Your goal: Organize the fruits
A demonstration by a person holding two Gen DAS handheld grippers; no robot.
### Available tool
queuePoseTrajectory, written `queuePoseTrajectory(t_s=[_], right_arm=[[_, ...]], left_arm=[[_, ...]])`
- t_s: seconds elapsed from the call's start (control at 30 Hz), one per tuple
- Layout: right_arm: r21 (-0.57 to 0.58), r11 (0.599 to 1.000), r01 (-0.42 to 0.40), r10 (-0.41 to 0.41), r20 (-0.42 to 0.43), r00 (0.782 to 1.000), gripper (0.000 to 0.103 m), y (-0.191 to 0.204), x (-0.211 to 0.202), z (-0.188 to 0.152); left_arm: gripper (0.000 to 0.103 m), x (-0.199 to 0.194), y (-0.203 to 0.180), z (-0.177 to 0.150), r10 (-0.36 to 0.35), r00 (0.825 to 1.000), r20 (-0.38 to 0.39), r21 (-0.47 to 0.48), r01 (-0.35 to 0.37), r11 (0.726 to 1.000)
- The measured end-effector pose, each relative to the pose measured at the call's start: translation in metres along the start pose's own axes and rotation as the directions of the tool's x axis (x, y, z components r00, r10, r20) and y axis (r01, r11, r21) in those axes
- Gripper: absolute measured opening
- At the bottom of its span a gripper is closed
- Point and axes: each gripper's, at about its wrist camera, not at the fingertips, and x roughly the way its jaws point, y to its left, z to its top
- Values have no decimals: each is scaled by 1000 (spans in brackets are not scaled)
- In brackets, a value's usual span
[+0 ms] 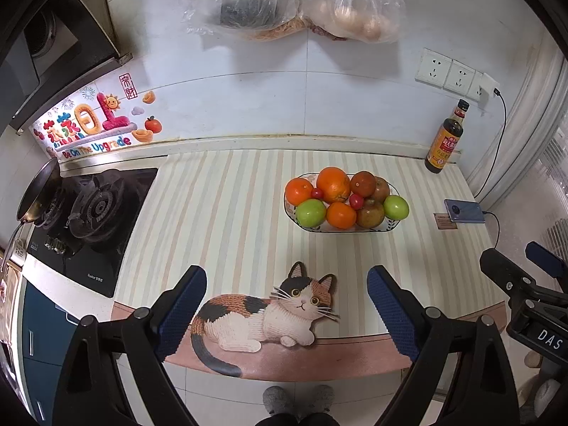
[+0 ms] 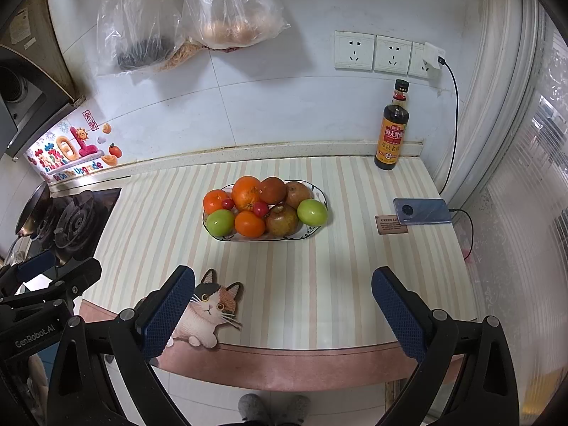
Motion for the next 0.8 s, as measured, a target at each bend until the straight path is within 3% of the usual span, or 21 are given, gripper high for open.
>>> queuePoseTrajectory(t_s=[0.8], right_arm=[[3,1000,6,-6,8,1000,102,1,-3,2]], left_arm=[[93,-3,-2,4,-4,1000,18,7,4,1000]])
